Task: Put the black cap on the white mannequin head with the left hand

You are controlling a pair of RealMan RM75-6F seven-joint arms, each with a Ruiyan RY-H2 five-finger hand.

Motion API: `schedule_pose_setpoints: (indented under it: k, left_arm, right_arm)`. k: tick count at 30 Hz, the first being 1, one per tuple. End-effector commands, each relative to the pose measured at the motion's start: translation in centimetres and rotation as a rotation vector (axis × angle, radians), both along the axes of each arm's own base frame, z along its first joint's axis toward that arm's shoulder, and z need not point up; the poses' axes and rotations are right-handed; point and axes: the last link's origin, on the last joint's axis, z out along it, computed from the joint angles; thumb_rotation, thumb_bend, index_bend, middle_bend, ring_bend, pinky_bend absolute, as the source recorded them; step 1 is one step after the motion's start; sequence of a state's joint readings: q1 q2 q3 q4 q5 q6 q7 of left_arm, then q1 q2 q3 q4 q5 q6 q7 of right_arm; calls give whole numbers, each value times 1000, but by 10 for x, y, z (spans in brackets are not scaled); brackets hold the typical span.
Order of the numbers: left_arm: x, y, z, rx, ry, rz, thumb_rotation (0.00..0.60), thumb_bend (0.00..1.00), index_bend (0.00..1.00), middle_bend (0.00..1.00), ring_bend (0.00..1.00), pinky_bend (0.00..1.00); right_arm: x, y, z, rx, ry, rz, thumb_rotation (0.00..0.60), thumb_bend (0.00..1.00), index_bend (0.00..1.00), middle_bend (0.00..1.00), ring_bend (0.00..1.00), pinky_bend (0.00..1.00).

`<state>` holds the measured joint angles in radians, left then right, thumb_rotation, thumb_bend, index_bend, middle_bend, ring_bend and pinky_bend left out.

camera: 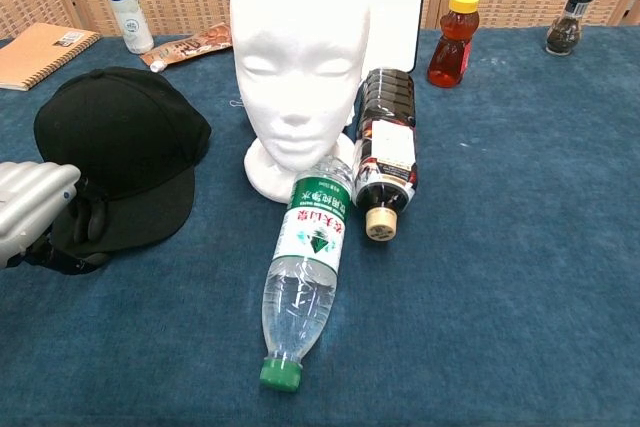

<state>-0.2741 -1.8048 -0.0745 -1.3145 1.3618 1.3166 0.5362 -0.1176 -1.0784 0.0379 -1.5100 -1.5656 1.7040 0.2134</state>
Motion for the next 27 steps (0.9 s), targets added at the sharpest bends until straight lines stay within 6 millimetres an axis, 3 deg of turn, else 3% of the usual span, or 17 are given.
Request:
schedule_pose_setpoints:
  k: [1,9,19,27]
  left_arm:
    - [1,2,0,5,-6,-2,600,236,628,586,412,618]
    - [1,16,11,55,-4,-20,600,254,628,586,411,618]
    - [15,52,33,132,-43,-62,600,255,628,584,410,618]
    - [24,72,54,190,-78,-83,600,251,614,506,353,578]
  right_arm:
    - [0,0,1,-3,1,0,600,198,319,368,325,318]
    - [1,1,3,-14,4,5,600,199,318,368,325,318]
    - [3,3,6,-21,14,7,600,199,319,368,325,318]
    - [6,3,8,-30,20,7,600,198,319,368,325,318]
